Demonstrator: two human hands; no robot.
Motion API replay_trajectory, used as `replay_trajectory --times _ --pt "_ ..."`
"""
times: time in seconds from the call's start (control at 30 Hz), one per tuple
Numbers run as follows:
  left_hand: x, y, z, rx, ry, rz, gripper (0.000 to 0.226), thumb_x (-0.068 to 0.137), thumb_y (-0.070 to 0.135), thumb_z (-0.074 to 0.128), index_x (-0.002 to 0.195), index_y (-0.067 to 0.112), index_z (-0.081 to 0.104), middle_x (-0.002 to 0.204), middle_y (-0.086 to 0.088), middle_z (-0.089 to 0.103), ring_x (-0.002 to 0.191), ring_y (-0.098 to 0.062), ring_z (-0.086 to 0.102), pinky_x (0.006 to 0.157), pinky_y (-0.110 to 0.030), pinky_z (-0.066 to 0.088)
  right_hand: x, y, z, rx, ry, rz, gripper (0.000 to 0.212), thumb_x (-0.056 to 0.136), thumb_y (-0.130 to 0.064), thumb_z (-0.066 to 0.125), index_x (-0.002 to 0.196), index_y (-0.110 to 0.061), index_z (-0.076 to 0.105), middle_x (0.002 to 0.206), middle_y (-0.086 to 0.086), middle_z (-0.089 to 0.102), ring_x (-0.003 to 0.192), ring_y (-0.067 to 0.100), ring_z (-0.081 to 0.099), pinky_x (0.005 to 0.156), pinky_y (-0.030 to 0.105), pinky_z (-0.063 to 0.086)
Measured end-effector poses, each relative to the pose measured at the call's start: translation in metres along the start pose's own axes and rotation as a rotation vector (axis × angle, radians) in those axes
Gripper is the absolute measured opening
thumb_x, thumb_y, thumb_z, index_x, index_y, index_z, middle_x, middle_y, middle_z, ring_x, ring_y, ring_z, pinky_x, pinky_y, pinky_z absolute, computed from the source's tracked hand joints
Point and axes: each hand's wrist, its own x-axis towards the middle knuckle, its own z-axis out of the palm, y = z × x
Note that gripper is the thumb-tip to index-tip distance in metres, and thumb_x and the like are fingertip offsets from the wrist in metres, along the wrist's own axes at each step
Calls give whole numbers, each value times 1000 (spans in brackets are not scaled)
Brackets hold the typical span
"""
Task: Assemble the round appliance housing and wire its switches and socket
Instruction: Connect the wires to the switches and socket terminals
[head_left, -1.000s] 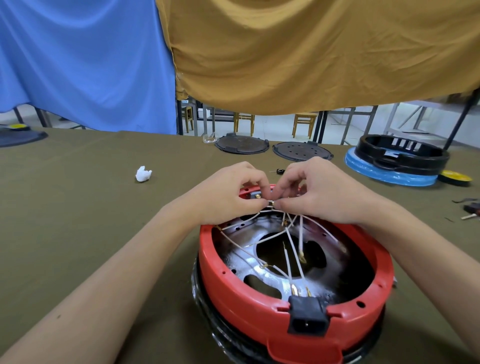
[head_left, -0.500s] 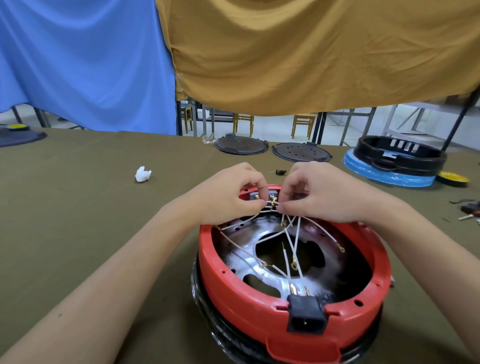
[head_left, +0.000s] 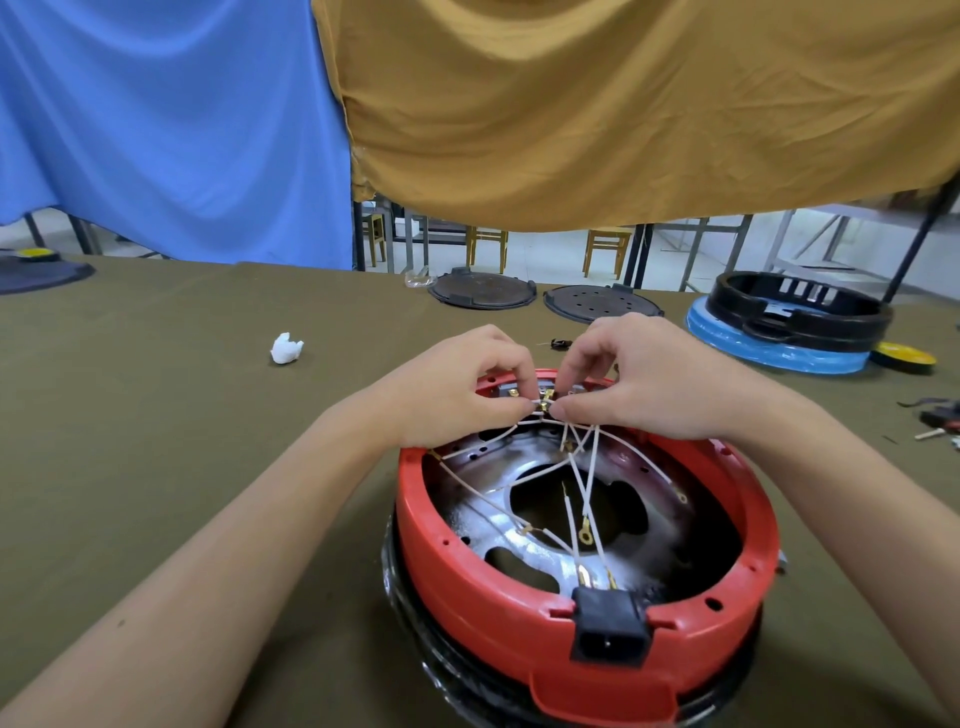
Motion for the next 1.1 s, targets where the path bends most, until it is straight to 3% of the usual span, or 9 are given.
replay_trajectory --times 0.07,0.1,0.27,0.9,1.1 --pt "0 0 0 -8 -4 -1 3 89 29 67 88 32 67 116 7 54 106 -7 56 100 -33 42 -1 1 -1 -33 7 22 19 75 -49 78 83 -32 73 85 -11 66 81 -2 59 68 14 45" --pt "0 0 0 -11 -5 -2 3 88 28 67 88 32 67 116 7 54 106 -7 56 100 -32 41 -1 2 -1 -34 3 27 19 75 -50 77 82 -32 73 85 -11 67 80 -1 59 69 15 45" --pt "0 1 0 -6 -10 -3 5 88 29 67 87 34 66 116 7 54 107 -8 55 100 -33 42 0 -1 0 8 -25 19 14 76 -45 77 77 -31 75 88 -1 70 81 13 63 78 37 53" --pt "0 3 -1 19 -12 -12 3 88 33 66 86 33 68 117 10 54 105 -5 55 98 -31 42 3 1 7 63 -32 -40 5 77 -24 81 79 -22 77 88 -6 60 73 4 57 67 15 43" --pt "0 3 -1 20 -13 -21 3 89 33 66 86 34 67 118 9 53 105 -9 56 98 -34 43 3 2 4 80 -12 -26 6 76 -28 82 80 -25 78 87 -8 61 73 2 57 67 17 44"
